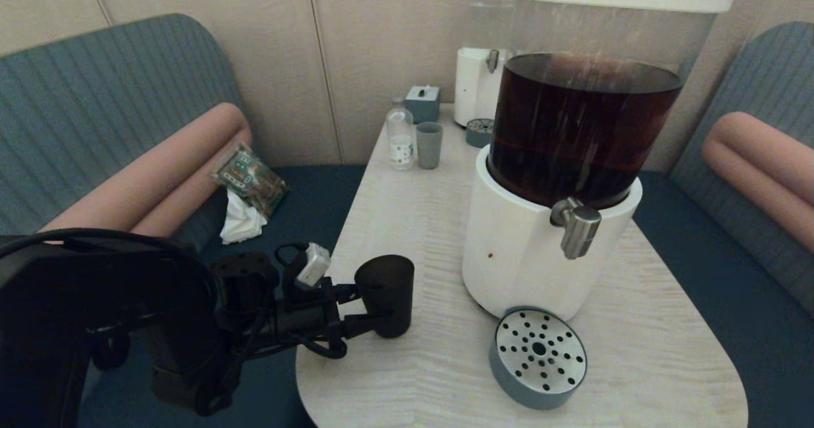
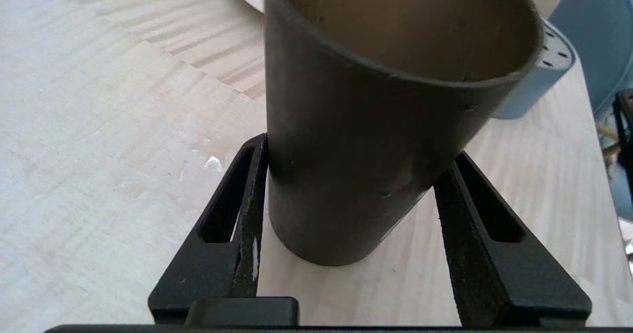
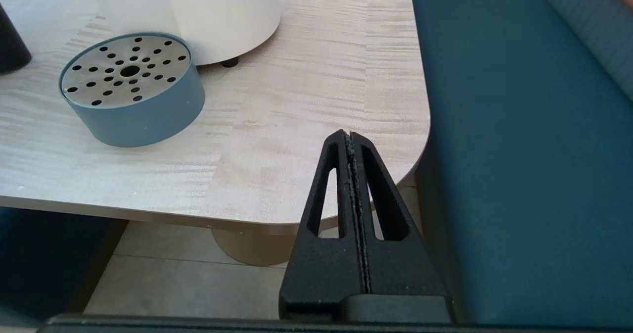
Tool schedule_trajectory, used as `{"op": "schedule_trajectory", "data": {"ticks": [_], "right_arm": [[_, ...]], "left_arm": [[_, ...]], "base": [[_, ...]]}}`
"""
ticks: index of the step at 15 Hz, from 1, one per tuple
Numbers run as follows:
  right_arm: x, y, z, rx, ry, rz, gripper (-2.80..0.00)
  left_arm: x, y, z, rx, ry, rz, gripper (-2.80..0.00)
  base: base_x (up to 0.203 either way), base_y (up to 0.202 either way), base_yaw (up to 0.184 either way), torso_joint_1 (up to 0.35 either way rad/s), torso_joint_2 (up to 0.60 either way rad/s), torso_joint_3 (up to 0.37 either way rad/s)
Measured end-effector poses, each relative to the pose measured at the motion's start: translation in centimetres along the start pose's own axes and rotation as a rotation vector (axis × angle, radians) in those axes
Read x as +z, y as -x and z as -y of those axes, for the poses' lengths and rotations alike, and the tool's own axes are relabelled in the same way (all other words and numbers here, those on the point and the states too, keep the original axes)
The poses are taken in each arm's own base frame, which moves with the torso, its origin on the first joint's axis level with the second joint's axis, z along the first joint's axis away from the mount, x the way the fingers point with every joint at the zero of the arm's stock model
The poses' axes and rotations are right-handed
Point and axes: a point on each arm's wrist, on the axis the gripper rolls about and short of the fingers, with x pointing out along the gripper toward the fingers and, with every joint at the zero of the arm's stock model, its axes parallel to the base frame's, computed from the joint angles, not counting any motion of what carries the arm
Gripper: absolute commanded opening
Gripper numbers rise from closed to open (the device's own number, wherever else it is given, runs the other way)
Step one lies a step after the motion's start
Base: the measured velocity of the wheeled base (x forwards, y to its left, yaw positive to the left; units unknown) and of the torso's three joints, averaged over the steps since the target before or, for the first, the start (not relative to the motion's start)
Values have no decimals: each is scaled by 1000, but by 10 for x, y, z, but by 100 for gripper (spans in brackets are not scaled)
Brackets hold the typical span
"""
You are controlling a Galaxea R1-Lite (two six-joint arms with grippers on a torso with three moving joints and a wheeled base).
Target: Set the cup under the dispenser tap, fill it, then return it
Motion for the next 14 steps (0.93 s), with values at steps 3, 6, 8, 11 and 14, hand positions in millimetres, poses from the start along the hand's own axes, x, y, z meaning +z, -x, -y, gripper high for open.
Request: {"op": "schedule_trajectory", "data": {"ticks": [3,6,8,11,14], "right_arm": [[0,0,0,0,0,0,-280],[0,0,0,0,0,0,-280],[0,0,0,0,0,0,-280],[0,0,0,0,0,0,-280],[0,0,0,0,0,0,-280]], "left_arm": [[10,2,3,20,-90,14,-280],[24,9,10,73,-121,31,-280],[37,15,18,112,-140,47,-280],[59,11,39,142,-177,84,-280],[73,-7,65,135,-203,120,-280]], "base": [[0,0,0,0,0,0],[0,0,0,0,0,0],[0,0,0,0,0,0],[0,0,0,0,0,0],[0,0,0,0,0,0]]}}
